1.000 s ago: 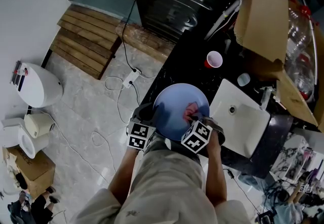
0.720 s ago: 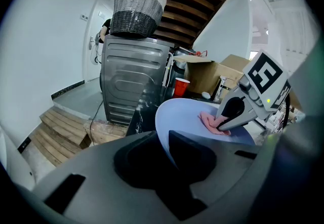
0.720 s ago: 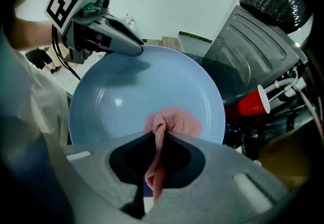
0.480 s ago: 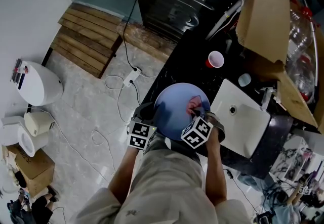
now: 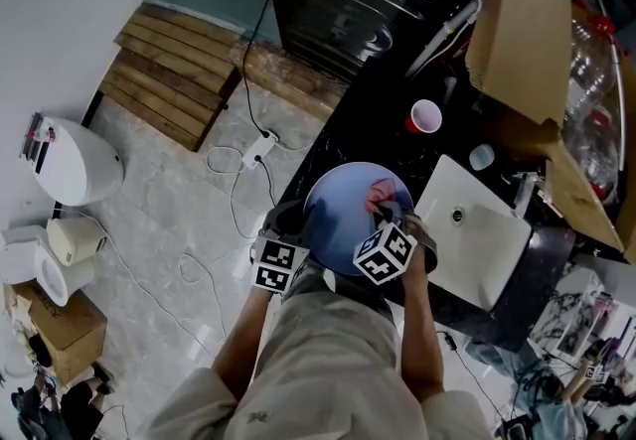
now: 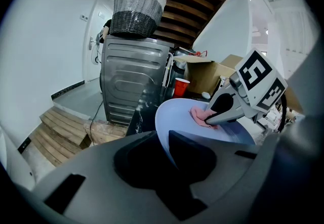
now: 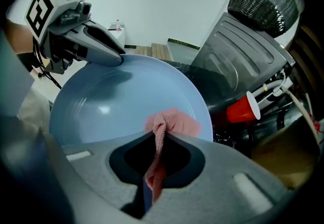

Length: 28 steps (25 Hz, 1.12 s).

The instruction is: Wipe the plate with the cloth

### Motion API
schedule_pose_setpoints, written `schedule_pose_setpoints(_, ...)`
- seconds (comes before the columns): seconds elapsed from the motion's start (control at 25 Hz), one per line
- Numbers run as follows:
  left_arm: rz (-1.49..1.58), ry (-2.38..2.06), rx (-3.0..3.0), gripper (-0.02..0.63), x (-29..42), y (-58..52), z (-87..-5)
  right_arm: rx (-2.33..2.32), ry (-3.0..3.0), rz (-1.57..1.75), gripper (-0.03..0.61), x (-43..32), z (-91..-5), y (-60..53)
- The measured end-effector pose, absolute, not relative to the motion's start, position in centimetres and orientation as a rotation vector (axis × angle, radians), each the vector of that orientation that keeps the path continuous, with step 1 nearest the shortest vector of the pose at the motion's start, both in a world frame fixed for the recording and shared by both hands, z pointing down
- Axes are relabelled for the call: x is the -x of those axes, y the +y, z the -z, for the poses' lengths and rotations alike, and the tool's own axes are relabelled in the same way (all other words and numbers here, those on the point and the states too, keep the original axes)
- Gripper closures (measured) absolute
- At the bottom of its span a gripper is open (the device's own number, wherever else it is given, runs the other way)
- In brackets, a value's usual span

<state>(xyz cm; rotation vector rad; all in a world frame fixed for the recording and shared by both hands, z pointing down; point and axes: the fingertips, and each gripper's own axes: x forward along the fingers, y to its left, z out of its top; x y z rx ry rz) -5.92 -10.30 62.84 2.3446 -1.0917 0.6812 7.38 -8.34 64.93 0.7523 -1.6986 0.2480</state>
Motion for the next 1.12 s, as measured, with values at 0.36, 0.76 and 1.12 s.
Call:
schedule_pose_setpoints(0.36,-0.694,-1.117,-2.346,0.537,5.6,-10.7,-62.4,-0.808,-1.81,-0.221,0.557,-5.0,-64.7,-10.0)
schedule_pose_setpoints(0.76,-0.711,-1.12,-2.345,0.535,5.5,-10.7,-62.5,-0.765,-1.944,-0.211,0.557,-1.6,-64.2,-10.2)
schedule_pose_setpoints(1.12,-0.73,-1.115,-2.341,0.535,5.4,-10.9,-62.7,-0.586,-2.043,-0.25,0.556,0.8,-63.9,-7.7)
